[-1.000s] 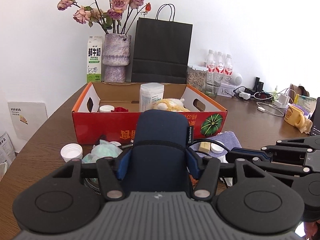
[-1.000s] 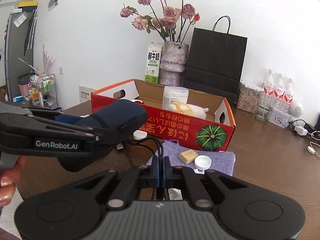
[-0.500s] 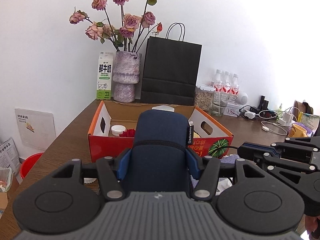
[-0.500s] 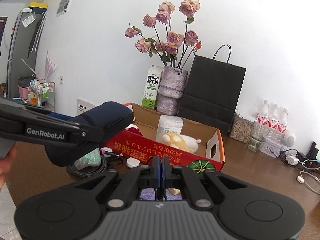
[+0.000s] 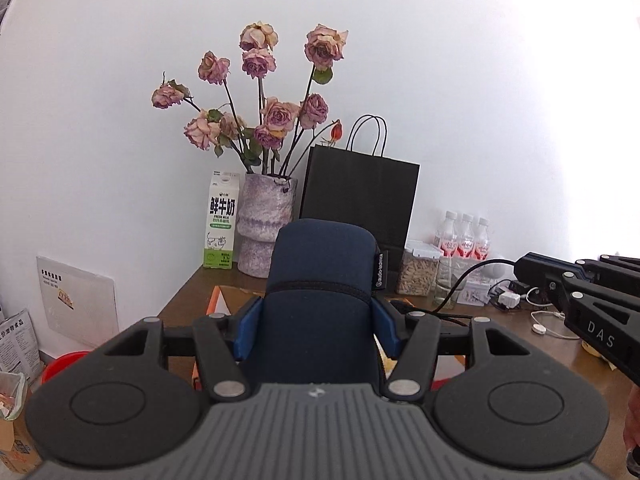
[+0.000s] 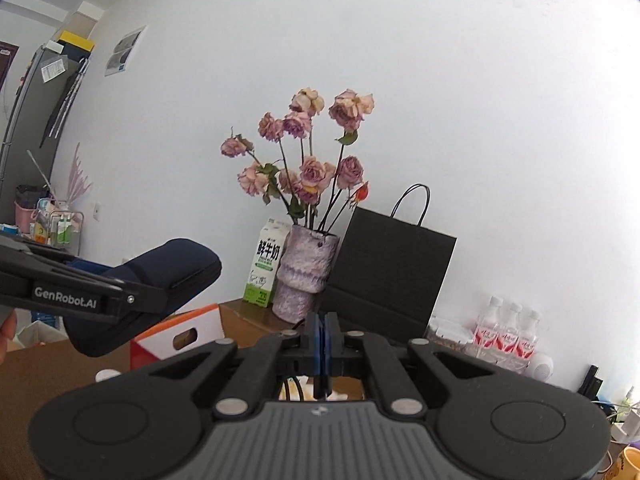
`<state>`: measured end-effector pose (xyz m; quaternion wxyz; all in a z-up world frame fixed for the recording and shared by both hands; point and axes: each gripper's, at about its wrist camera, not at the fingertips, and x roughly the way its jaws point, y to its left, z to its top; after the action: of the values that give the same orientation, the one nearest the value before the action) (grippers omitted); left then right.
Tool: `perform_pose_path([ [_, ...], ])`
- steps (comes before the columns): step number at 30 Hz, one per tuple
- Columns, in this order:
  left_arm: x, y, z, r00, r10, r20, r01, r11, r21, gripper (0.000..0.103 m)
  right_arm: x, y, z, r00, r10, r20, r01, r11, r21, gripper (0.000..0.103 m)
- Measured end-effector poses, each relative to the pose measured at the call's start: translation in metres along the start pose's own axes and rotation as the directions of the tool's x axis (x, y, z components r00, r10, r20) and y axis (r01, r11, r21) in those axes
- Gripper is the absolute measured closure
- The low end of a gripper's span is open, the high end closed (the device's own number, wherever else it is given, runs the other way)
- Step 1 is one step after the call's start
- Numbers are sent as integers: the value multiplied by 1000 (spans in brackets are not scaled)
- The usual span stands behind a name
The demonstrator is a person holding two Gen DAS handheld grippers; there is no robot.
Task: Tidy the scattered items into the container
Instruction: 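Carry the cables and navy pouch into the box and open both tools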
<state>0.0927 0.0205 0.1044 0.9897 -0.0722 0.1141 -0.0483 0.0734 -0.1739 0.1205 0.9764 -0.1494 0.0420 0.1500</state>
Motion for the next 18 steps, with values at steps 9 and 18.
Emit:
perform_pose_path([
  [9, 50, 5, 24, 1000, 19, 0, -19, 998, -57, 44, 55, -32, 32, 996, -88, 33, 86, 995, 56, 102],
  [18, 120, 10, 24, 996, 76, -52, -82, 991, -108, 44, 143, -49, 19, 989, -137, -59, 143, 983, 112, 102],
])
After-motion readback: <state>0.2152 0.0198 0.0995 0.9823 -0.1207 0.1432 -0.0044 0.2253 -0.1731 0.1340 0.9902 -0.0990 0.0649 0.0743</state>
